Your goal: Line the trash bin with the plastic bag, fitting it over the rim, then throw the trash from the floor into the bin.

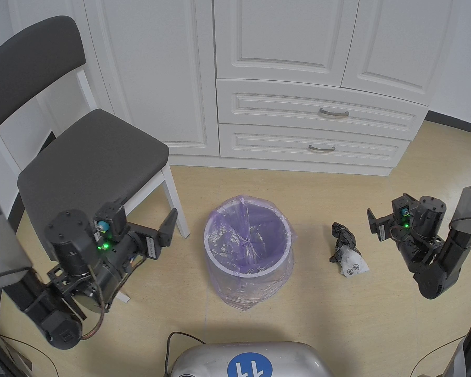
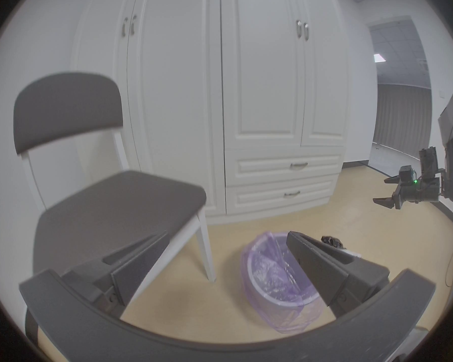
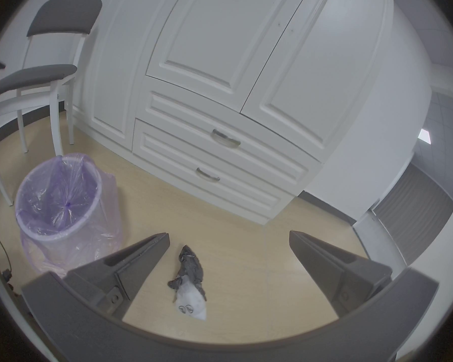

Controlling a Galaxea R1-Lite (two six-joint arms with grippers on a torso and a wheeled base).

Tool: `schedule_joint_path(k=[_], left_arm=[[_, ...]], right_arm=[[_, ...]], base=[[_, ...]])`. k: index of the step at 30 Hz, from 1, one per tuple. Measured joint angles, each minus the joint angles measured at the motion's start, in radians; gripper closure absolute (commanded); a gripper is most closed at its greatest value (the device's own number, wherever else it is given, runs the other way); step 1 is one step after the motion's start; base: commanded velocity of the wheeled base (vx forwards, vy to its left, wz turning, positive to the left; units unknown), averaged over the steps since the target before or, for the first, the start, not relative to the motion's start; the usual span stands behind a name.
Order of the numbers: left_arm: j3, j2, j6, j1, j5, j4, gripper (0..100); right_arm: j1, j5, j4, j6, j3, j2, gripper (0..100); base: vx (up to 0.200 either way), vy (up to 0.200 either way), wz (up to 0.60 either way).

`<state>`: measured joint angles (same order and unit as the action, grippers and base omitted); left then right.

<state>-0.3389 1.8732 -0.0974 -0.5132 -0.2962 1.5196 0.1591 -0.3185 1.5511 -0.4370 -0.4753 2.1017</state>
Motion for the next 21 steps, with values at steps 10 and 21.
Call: schedule_joint_path(k=[10, 21], left_arm=[[0.052, -0.206, -0.081, -0.027, -0.004, -0.020, 0], [0.034, -0.446, -0.183, -0.120, -0.007, -0.250, 0]], right_arm=[[0.011, 0.151, 0.001, -0.053, 0.169, -0.331, 0], [0.088, 0.154, -0.037, -0.107, 0.254, -0.666, 0]], base=[[0.000, 0.000, 0.00], [0.000, 0.000, 0.00]])
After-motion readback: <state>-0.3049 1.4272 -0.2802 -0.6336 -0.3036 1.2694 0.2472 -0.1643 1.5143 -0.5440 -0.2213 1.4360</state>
